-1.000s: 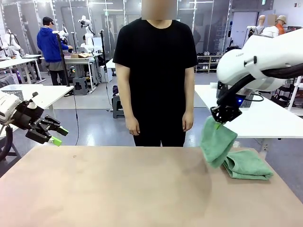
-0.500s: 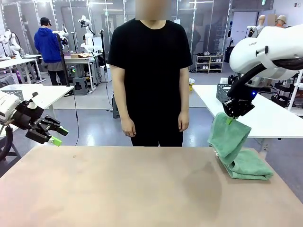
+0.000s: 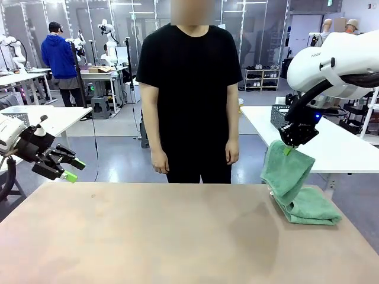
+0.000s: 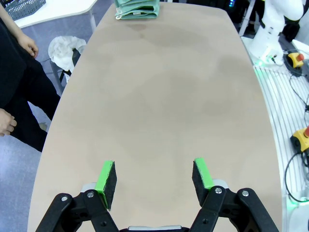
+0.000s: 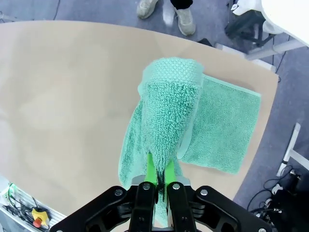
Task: Fold the towels and place them in the basket.
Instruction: Stack the folded Towel with hook on the right side of the table.
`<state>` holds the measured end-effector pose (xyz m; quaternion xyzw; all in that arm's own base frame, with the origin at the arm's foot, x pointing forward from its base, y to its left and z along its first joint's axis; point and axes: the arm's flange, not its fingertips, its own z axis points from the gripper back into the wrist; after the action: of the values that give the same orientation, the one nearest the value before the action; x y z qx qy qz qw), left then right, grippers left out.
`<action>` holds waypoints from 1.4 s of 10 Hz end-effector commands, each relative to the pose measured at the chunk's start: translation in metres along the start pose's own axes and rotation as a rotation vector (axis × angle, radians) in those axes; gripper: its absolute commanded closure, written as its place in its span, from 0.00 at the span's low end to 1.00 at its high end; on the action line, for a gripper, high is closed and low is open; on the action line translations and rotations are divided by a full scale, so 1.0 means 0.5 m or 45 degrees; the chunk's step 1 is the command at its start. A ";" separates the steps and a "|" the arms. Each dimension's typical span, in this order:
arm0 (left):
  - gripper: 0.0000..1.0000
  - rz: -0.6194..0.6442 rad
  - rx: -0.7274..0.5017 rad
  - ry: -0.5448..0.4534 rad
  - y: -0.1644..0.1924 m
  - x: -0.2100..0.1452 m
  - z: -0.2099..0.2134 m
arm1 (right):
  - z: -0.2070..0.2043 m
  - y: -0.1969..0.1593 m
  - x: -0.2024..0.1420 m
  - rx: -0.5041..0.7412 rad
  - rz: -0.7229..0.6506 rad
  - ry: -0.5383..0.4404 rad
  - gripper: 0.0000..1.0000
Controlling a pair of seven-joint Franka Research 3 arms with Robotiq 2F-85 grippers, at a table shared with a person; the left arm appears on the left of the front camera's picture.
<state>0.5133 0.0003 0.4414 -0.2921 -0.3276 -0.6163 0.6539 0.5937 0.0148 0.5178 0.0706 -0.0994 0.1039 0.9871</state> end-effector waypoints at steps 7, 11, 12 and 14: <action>0.20 -0.004 -0.001 0.004 -0.001 0.000 0.002 | -0.026 -0.063 0.013 0.133 -0.015 0.026 0.93; 0.20 -0.004 -0.001 0.004 -0.001 0.000 0.002 | -0.029 -0.103 0.020 0.142 -0.047 0.038 0.93; 0.20 -0.004 -0.001 0.004 -0.001 0.000 0.002 | -0.032 -0.120 0.020 0.139 -0.057 0.038 0.93; 0.20 -0.004 -0.001 0.004 -0.001 0.000 0.002 | -0.054 -0.164 0.016 0.157 -0.105 0.035 0.93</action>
<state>0.5133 0.0003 0.4414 -0.2921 -0.3276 -0.6162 0.6539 0.6170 -0.0482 0.4889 0.1139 -0.0770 0.0660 0.9883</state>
